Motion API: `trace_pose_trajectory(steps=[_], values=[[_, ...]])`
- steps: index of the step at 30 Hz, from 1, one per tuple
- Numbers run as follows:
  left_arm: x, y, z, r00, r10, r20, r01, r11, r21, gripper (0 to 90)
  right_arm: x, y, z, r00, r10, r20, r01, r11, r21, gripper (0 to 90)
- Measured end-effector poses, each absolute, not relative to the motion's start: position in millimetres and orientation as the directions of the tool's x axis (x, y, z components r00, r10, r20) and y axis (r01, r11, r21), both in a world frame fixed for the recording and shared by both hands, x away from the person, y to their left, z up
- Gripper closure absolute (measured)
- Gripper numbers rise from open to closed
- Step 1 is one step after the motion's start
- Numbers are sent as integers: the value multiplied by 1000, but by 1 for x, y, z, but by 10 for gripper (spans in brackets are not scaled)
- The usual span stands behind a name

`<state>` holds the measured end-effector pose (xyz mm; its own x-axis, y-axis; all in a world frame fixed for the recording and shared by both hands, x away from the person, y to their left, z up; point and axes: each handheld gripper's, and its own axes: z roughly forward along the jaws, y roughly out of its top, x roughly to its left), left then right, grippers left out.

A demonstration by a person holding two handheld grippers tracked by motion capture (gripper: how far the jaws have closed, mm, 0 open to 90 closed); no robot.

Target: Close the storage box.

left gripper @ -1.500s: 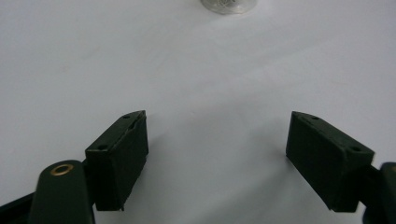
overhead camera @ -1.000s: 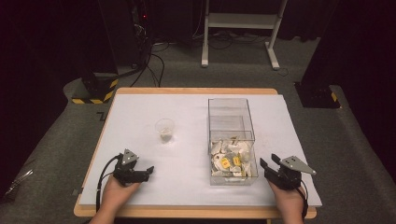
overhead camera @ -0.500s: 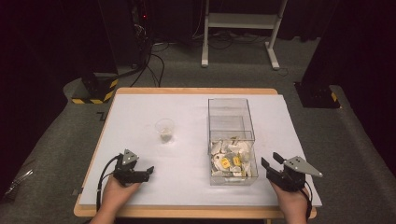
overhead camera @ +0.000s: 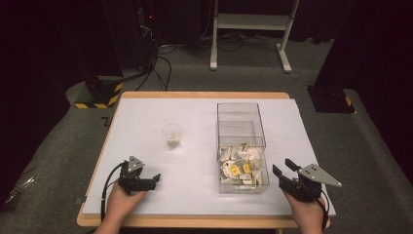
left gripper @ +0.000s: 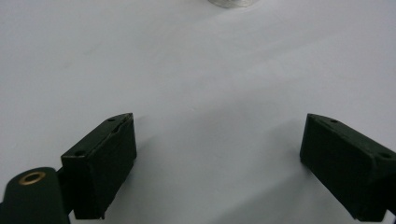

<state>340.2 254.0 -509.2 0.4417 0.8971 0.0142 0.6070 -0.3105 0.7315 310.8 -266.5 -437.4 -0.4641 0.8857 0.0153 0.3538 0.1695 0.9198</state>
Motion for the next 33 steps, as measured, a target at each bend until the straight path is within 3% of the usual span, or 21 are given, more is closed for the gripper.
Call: trace_pose_trajectory(steps=[33], values=[[340,254,-509,443,897,4,612,-305,730,110,283,-250,-429,-530,847,53,346,158,925,404]])
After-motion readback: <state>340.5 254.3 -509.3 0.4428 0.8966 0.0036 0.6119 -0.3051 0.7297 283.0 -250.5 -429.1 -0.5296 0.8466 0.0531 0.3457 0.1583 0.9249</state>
